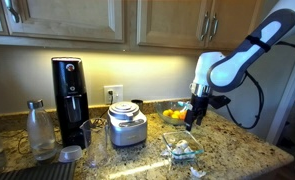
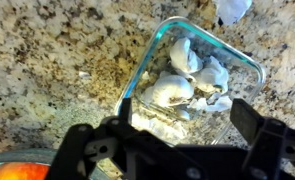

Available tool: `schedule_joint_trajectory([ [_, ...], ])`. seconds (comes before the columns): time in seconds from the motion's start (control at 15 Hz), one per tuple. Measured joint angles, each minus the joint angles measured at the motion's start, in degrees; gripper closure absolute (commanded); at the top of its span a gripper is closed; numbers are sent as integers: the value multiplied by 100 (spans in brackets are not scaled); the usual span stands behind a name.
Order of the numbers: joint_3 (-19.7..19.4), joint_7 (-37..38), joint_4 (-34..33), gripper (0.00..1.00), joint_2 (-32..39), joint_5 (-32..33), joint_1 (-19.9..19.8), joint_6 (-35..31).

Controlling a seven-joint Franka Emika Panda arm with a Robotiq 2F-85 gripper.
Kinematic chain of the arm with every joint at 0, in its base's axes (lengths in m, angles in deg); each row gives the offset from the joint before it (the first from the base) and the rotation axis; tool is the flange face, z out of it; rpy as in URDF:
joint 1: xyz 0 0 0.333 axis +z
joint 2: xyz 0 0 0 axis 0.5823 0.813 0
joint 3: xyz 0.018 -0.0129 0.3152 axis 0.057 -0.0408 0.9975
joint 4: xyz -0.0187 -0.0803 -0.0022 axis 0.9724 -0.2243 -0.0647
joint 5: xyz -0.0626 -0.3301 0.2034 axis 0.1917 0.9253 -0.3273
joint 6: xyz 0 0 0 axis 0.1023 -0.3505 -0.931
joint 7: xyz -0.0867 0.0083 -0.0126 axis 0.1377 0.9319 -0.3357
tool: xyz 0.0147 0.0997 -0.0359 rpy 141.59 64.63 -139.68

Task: Put the garlic cloves inside the glass bowl

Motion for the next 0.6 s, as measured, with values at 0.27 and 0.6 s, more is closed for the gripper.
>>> schedule_joint_trajectory([
  [0.27, 17, -144, 269, 0, -505, -187, -214, 443],
  [0.6, 16, -149, 502, 0, -811, -242, -345, 599],
])
